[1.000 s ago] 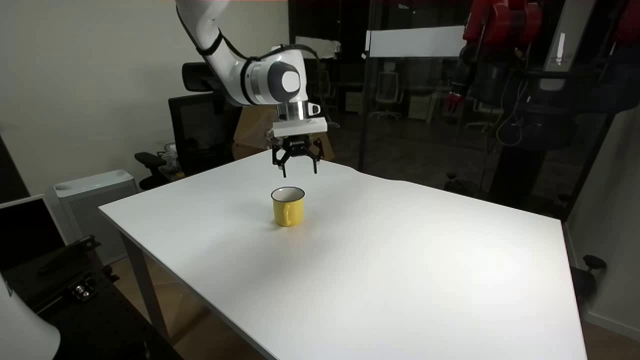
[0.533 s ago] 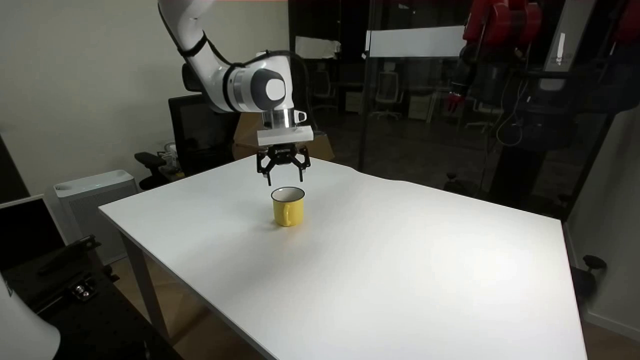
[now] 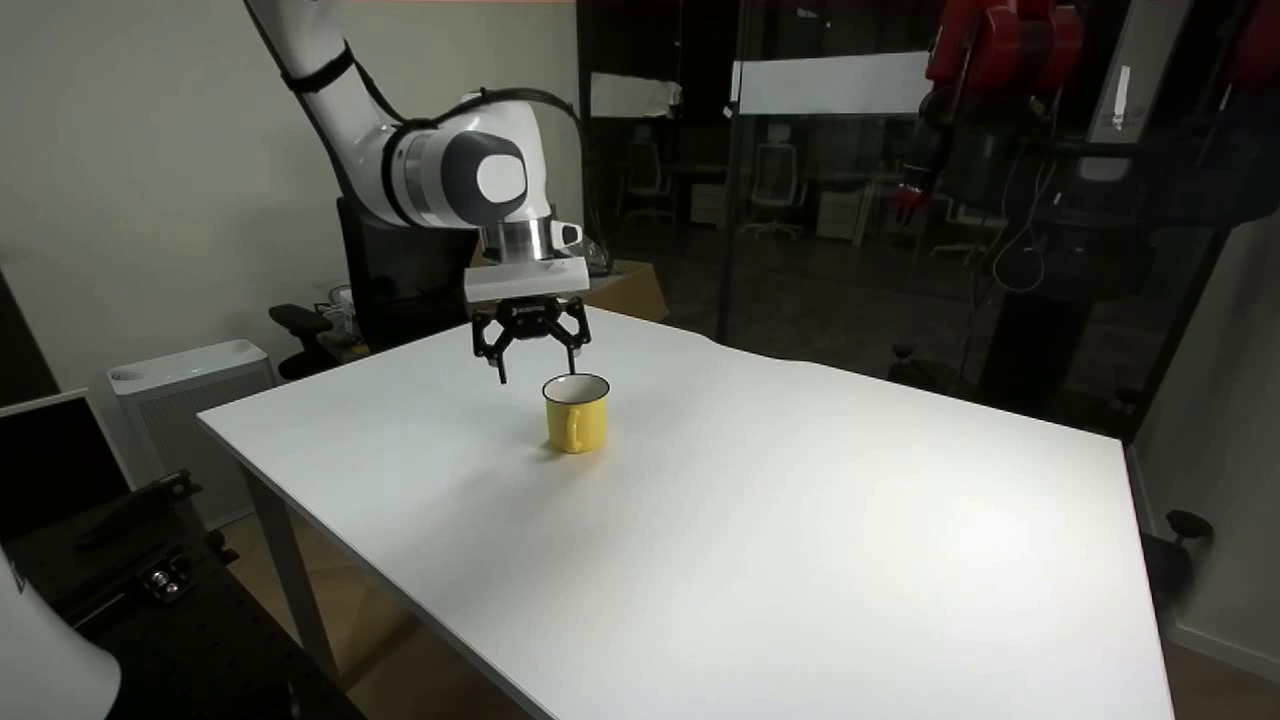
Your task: Move the cup slightly up the table
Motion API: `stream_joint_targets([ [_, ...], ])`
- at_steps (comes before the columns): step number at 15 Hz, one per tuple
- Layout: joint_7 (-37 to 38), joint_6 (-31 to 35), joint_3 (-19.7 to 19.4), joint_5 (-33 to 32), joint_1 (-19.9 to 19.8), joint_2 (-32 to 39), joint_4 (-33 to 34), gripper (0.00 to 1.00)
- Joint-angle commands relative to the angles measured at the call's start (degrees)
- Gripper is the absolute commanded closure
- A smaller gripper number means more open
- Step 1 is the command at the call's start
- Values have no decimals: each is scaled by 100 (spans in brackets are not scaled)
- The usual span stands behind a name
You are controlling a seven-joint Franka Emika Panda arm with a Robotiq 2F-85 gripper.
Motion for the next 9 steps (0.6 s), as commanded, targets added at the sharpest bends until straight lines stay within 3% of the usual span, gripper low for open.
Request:
stream_joint_targets([
  [1, 153, 302, 55, 112, -16, -335, -520, 0],
  [9, -1285, 737, 296, 266, -527, 94, -379, 0],
])
